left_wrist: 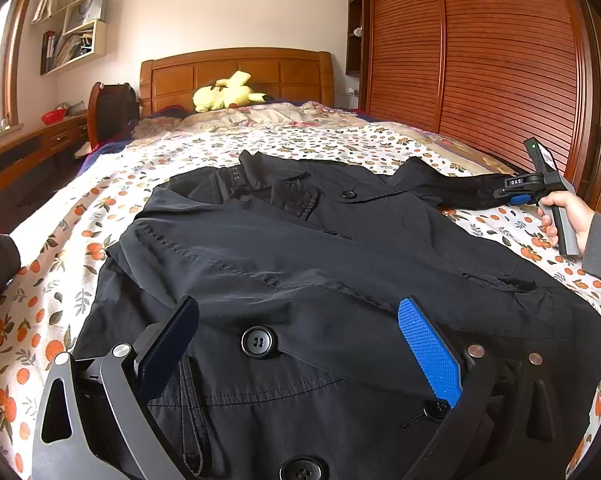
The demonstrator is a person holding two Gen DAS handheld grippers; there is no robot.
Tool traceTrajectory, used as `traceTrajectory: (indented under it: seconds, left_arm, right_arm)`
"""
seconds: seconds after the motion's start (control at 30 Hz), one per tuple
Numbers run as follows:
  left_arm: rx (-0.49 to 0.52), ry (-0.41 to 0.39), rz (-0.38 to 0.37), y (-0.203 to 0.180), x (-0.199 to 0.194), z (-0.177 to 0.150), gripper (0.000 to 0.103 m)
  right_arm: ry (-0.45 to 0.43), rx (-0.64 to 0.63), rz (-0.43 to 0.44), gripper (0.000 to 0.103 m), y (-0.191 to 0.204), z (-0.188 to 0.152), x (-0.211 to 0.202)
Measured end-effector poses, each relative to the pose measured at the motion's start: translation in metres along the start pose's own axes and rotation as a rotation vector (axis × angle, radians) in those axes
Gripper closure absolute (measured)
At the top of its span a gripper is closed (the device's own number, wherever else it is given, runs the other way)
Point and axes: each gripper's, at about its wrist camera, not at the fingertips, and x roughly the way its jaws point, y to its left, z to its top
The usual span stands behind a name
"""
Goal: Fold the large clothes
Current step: 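Grasp the outstretched black sleeve cuff with the right gripper, then lift and carry the sleeve across the coat front with the right gripper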
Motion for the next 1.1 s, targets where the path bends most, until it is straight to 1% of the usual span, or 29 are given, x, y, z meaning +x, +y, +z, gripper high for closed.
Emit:
traceTrajectory:
  seconds: [0.07, 0.13, 0.17, 0.2, 0.27, 0.3, 0.33, 0.43, 0.5, 0.6, 0.77, 0.93, 1.1]
  left_arm:
    - [0.001, 0.0, 0.0, 0.0, 0.0, 0.0, 0.002]
    - [0.001, 0.003, -0.002, 0.001, 0.001, 0.0, 0.002]
    - [0.001, 0.003, -0.002, 0.001, 0.001, 0.0, 0.002]
    - [0.001, 0.004, -0.002, 0.001, 0.001, 0.0, 0.002]
    - [0.001, 0.001, -0.001, 0.001, 0.001, 0.0, 0.002]
    - [0.001, 0.001, -0.002, 0.001, 0.001, 0.0, 0.002]
    - [0.001, 0.0, -0.001, 0.001, 0.001, 0.0, 0.002]
    - [0.001, -0.003, -0.001, 0.001, 0.0, 0.0, 0.002]
    - [0.0, -0.006, 0.0, 0.001, -0.001, 0.0, 0.002]
    - [-0.001, -0.011, 0.001, 0.001, -0.002, 0.0, 0.002]
    - [-0.005, -0.015, 0.003, 0.001, -0.004, -0.001, 0.002]
    - [-0.006, -0.019, 0.005, 0.001, -0.005, 0.0, 0.002]
    - [-0.004, -0.019, 0.005, 0.001, -0.005, 0.0, 0.002]
  right_arm:
    - [-0.006, 0.018, -0.022, 0.045, -0.004, 0.004, 0.001]
    - [-0.007, 0.028, -0.048, 0.059, -0.007, 0.008, 0.003]
    - [-0.007, 0.029, -0.073, 0.073, -0.009, 0.01, 0.005]
    - [-0.009, 0.028, -0.083, 0.086, -0.011, 0.013, 0.008]
    - [-0.032, 0.022, -0.065, 0.096, -0.011, 0.017, 0.005]
    - [-0.055, 0.012, -0.062, 0.099, -0.009, 0.019, 0.001]
    - [-0.098, -0.013, -0.056, 0.099, -0.003, 0.02, -0.009]
    - [-0.178, -0.069, -0.031, 0.1, 0.016, 0.024, -0.033]
    - [-0.219, -0.125, 0.014, 0.1, 0.037, 0.026, -0.054]
    - [-0.253, -0.213, 0.096, 0.1, 0.073, 0.021, -0.084]
    - [-0.276, -0.349, 0.214, 0.1, 0.135, 0.0, -0.125]
    - [-0.263, -0.416, 0.282, 0.1, 0.169, -0.022, -0.142]
    - [-0.221, -0.464, 0.328, 0.1, 0.193, -0.042, -0.147]
